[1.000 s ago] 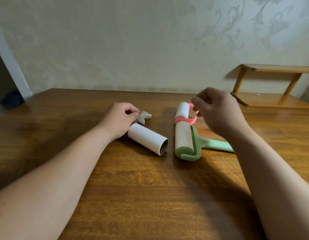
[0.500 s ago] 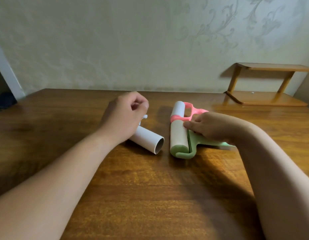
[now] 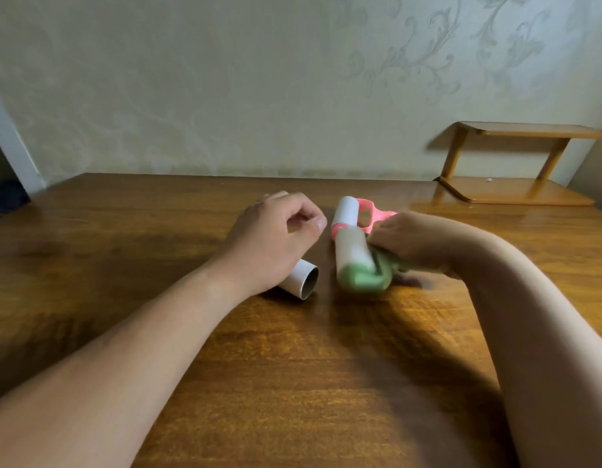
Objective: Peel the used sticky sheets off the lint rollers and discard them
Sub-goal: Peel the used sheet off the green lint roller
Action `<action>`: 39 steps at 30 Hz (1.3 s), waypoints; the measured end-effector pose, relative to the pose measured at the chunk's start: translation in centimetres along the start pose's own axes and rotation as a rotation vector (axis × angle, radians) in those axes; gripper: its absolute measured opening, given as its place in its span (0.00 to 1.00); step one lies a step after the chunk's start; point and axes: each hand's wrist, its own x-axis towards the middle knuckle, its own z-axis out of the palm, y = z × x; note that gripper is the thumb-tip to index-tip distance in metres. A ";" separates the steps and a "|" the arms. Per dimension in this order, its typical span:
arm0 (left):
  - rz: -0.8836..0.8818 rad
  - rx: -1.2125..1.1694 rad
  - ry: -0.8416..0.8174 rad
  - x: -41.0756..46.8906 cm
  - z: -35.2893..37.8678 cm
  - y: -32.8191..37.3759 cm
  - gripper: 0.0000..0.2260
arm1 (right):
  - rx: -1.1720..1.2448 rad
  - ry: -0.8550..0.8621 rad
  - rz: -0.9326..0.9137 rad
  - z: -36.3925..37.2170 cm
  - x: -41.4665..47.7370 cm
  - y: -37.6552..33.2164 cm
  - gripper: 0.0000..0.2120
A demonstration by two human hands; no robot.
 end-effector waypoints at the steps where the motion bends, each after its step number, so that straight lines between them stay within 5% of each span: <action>1: 0.006 0.002 0.003 -0.1 0.0 0.2 0.06 | 0.038 0.047 -0.051 -0.5 -0.4 0.0 0.16; 4: -0.003 -0.099 -0.006 -0.2 -0.1 0.8 0.09 | 0.229 0.226 -0.160 -1.3 -1.5 -0.1 0.19; 7: -0.092 -0.443 -0.097 -0.3 -0.6 1.5 0.22 | 0.316 0.406 -0.200 -0.5 -1.6 -1.3 0.16; 11: -0.195 -0.657 -0.185 -0.2 -0.9 1.8 0.26 | 0.465 0.432 -0.323 0.6 -2.1 -2.8 0.10; 23: -0.051 -0.324 0.001 -0.4 -1.2 1.5 0.31 | 0.645 0.295 -0.485 1.4 -2.3 -3.4 0.20; 32: -0.106 -0.461 -0.084 -0.9 -1.9 2.1 0.41 | 0.776 0.231 -0.521 1.3 -2.1 -3.1 0.14; 35: -0.179 -0.698 -0.086 -0.6 -2.0 2.2 0.31 | 0.816 0.216 -0.534 1.2 -2.0 -2.9 0.14; 39: -0.163 -0.613 -0.069 -0.3 -2.1 1.9 0.21 | 0.780 0.217 -0.555 1.4 -2.0 -2.9 0.17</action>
